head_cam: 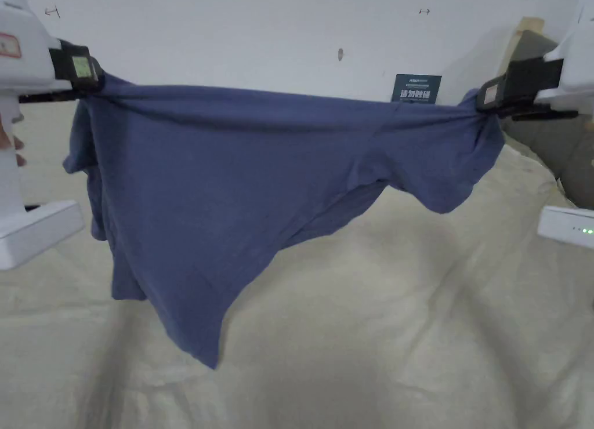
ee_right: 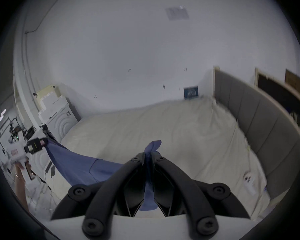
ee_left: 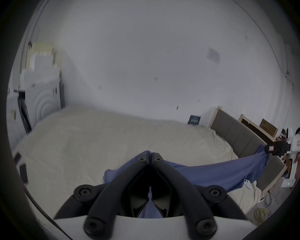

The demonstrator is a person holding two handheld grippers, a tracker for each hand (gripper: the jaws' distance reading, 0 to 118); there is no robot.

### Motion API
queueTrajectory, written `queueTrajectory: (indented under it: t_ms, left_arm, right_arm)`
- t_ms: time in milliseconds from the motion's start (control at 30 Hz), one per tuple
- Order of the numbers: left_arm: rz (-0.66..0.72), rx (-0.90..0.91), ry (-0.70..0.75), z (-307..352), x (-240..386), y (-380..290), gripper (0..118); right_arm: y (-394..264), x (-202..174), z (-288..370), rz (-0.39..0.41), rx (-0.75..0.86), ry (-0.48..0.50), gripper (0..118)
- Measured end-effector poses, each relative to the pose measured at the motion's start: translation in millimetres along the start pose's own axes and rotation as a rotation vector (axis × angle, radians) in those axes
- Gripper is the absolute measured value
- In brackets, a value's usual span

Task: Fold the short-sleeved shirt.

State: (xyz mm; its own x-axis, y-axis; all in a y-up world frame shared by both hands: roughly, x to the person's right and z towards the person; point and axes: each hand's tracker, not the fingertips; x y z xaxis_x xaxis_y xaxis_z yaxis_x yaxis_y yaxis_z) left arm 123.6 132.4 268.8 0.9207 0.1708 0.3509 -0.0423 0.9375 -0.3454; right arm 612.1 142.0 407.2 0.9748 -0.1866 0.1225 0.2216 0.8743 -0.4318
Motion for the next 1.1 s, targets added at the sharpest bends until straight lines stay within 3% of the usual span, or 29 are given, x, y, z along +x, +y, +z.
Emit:
queueTrajectory:
  t_ms: [133,300,467,600,900,1000,1100]
  left_arm:
    - [-0.067,0.112,0.018,23.2,12.1,62.3,0]
    - [-0.104,0.190,0.072,23.1,30.4,124.5,0]
    - [-0.218,0.236,0.203,-10.2,51.4,164.4,0]
    - [-0.243,0.233,0.271,-56.3,58.6,180.8,0]
    - [-0.308,0.180,0.306,-162.4,55.5,138.8,0]
    - [-0.296,0.108,0.283,-190.2,49.2,108.0,0]
    - [-0.282,0.016,0.250,-209.6,41.6,65.9,0]
  right_arm:
    - [47.7,-8.8,22.0,0.031,0.063,-0.010,5]
    - [93.2,-45.7,30.8,0.134,0.141,-0.087,5]
    - [129.7,-71.9,9.7,0.161,0.166,-0.153,5]
    - [156.1,-70.7,-34.5,0.183,0.172,-0.219,5]
    - [163.1,-40.5,-156.3,0.179,0.136,-0.336,5]
    - [145.5,-22.1,-192.7,0.155,0.099,-0.351,5]
    - [108.9,-11.4,-220.8,0.189,0.028,-0.362,5]
